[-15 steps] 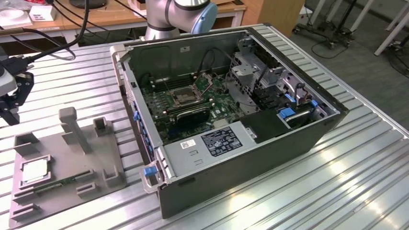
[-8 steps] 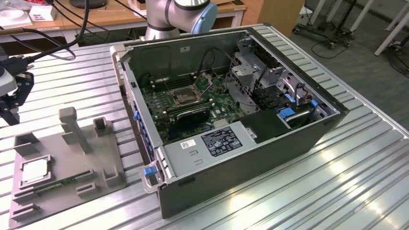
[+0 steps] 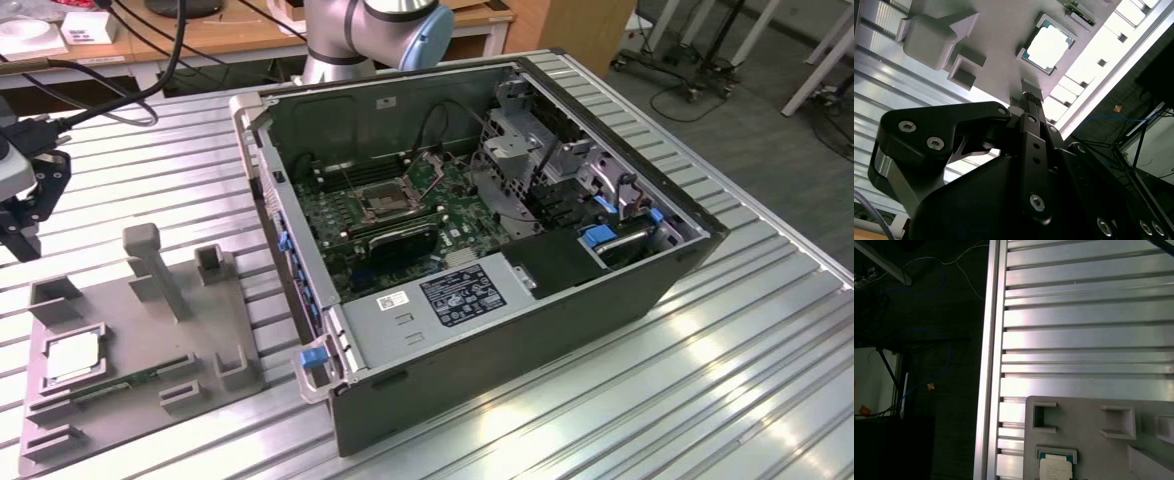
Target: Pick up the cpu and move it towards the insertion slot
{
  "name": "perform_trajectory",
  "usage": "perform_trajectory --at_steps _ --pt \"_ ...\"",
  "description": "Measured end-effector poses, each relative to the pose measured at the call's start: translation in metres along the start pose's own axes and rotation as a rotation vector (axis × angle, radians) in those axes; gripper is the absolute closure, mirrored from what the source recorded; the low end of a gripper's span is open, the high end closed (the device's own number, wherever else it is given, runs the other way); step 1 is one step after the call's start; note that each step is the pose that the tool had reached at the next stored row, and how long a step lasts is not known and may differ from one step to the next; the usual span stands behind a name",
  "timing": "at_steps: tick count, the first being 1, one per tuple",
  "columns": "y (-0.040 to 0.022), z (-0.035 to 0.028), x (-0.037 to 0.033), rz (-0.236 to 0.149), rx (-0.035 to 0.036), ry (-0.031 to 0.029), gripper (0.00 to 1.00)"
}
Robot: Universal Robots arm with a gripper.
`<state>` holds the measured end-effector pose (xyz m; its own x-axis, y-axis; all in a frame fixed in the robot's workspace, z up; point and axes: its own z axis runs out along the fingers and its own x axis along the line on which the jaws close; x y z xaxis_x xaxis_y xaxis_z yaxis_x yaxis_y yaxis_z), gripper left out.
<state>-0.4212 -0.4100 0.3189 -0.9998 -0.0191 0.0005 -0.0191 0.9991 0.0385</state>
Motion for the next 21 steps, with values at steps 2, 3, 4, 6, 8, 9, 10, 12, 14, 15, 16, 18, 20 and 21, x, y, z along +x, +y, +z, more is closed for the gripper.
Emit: perform_trajectory --at_steps 2,3,4,6,8,9,10,12,14,15,16,18,20,21 --pt "0.0 0.0 0.0 0.0 0.0 0.0 0.9" --pt "0.0 0.0 0.0 0.0 0.0 0.0 0.9" --pt "0.0 0.0 0.0 0.0 0.0 0.0 0.9" --pt "0.0 0.0 0.0 0.0 0.0 0.0001 0.9" --pt "0.0 0.0 0.0 0.0 0.0 0.0001 0.9" --pt "0.0 0.0 0.0 0.0 0.0 0.0001 0.9" --pt "0.0 0.0001 0.0 0.0 0.0 0.0001 0.9" --pt "0.0 0.0001 0.0 0.0 0.0 0.0001 0.9" --pt "0.0 0.0001 0.0 0.0 0.0 0.0001 0.9" --pt "0.0 0.0001 0.0 0.0 0.0 0.0 0.9" --pt "0.0 0.0001 0.0 0.0 0.0 0.0001 0.9" --pt "0.0 0.0001 0.0 0.0 0.0 0.0 0.9" --pt "0.0 0.0001 0.0 0.0 0.0 0.0 0.9" --pt "0.0 0.0002 0.0 0.0 0.0 0.0 0.9"
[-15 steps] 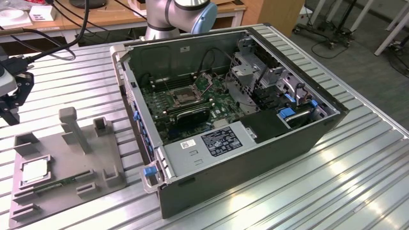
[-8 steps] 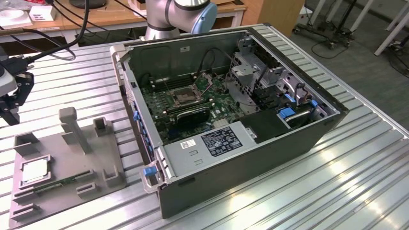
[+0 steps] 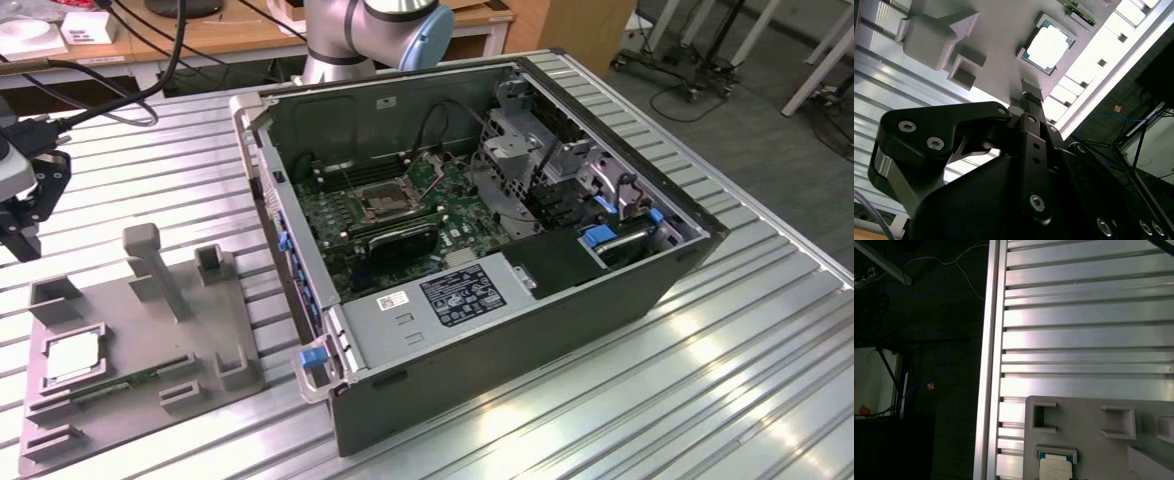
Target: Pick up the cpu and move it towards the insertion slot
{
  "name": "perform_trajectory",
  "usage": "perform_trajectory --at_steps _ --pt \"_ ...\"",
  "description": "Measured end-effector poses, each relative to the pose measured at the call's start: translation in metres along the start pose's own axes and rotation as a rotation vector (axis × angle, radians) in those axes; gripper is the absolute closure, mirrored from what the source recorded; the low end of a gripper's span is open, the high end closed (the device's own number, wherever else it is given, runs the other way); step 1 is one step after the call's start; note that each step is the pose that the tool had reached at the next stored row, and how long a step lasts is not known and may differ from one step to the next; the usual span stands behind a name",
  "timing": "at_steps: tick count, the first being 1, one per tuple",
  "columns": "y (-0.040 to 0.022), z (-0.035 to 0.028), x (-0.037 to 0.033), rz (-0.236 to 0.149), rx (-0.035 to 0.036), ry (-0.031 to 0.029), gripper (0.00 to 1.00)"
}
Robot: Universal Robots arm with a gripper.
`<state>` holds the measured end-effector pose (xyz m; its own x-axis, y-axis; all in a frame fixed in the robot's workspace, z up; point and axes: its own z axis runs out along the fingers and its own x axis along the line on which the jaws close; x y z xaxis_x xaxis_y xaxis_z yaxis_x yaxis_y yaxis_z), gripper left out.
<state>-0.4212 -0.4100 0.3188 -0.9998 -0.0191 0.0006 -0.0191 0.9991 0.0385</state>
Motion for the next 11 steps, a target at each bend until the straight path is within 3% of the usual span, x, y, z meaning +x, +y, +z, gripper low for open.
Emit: perform_trajectory --at_steps 11 --pt "0.0 0.0001 0.0 0.0 0.0 0.0 0.9"
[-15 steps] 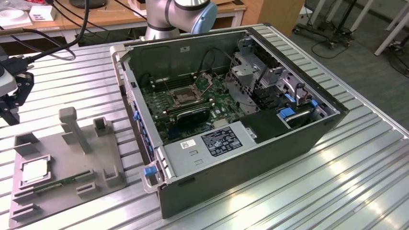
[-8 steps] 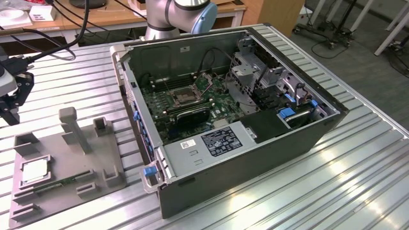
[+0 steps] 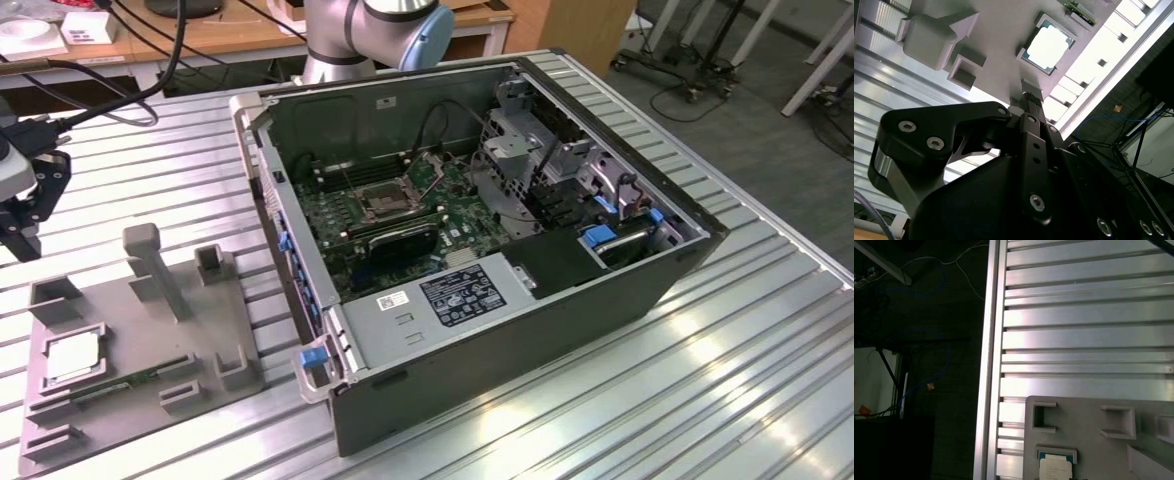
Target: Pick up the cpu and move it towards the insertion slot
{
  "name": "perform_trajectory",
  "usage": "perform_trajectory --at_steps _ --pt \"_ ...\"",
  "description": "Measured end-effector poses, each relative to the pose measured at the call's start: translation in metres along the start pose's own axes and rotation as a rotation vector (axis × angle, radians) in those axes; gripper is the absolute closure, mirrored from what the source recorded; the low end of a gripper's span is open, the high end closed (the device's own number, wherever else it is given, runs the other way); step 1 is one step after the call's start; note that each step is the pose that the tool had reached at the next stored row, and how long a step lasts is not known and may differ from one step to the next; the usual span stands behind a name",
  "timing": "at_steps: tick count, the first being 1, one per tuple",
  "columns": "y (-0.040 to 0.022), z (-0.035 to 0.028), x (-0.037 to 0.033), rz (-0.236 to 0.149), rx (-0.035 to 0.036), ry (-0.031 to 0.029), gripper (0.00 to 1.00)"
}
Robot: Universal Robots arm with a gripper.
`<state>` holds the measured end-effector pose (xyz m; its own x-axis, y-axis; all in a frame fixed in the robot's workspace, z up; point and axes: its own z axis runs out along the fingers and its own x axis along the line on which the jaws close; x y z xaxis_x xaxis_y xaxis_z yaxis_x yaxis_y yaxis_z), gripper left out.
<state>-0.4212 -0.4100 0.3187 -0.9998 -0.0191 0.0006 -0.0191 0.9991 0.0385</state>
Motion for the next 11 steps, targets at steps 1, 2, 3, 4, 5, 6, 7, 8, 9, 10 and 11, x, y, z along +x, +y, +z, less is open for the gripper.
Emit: perform_trajectory --at_steps 1,2,3,4,5,6,7,8,9,10,11 --pt "0.0 0.0 0.0 0.0 0.0 0.0 0.9" --pt "0.0 0.0 0.0 0.0 0.0001 0.0 0.9" --pt "0.0 0.0 0.0 0.0 0.0 0.0 0.9" --pt "0.0 0.0 0.0 0.0 0.0 0.0 0.9" --pt "0.0 0.0 0.0 0.0 0.0 -0.0001 0.9" --pt "0.0 0.0001 0.0 0.0 0.0 0.0 0.9" --pt "0.0 0.0001 0.0 0.0 0.0 -0.0001 0.9" --pt "0.0 0.0001 0.0 0.0 0.0 0.0 0.9" --pt "0.0 0.0001 0.0 0.0 0.0 0.0 0.9" --pt "0.0 0.0001 0.0 0.0 0.0 0.0 0.9" --pt "0.0 0.0001 0.0 0.0 0.0 0.0 0.9"
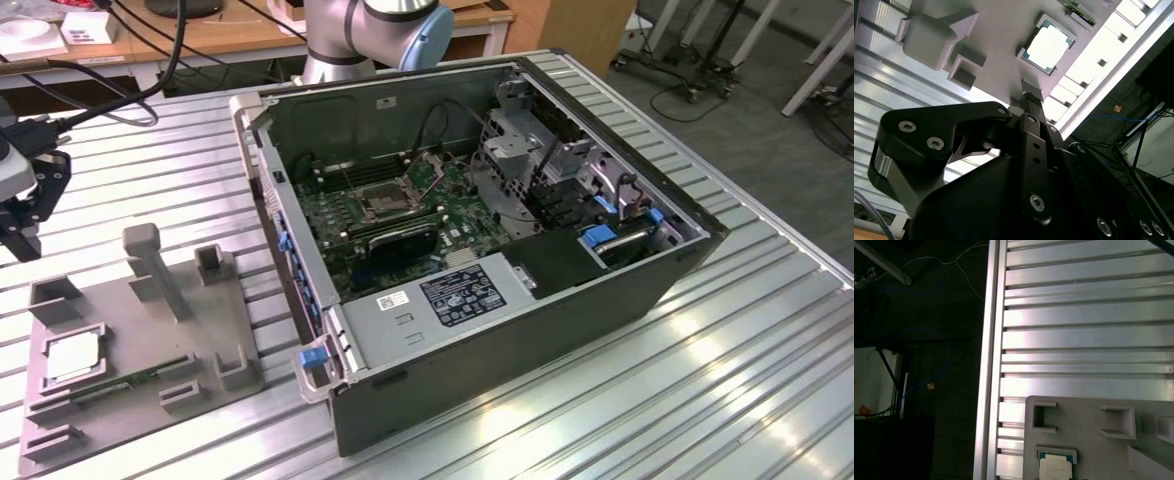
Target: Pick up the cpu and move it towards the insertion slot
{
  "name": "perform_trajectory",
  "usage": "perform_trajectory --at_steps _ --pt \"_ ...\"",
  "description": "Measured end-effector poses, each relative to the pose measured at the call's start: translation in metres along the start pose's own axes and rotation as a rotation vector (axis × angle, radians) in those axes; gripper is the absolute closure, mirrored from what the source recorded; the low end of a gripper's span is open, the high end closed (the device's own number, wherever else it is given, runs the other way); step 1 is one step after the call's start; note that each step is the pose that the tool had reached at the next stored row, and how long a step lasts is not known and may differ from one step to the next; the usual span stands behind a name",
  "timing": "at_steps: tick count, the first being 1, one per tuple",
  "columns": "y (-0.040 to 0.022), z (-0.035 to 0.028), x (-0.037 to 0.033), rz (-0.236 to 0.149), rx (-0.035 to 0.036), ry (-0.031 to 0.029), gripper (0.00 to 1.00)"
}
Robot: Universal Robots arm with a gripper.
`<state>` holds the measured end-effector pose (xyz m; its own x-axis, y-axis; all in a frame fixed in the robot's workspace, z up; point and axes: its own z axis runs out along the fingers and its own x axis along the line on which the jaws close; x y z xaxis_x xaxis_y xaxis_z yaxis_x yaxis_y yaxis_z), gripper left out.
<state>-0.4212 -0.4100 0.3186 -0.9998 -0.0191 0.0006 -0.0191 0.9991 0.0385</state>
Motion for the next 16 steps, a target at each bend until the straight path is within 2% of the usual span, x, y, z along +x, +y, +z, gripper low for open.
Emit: perform_trajectory --at_steps 7,16 --pt "-0.0003 0.0041 0.0018 0.0 0.0002 -0.0001 0.9" --pt "-0.0034 0.012 0.0101 0.0 0.0015 -0.0002 0.9"
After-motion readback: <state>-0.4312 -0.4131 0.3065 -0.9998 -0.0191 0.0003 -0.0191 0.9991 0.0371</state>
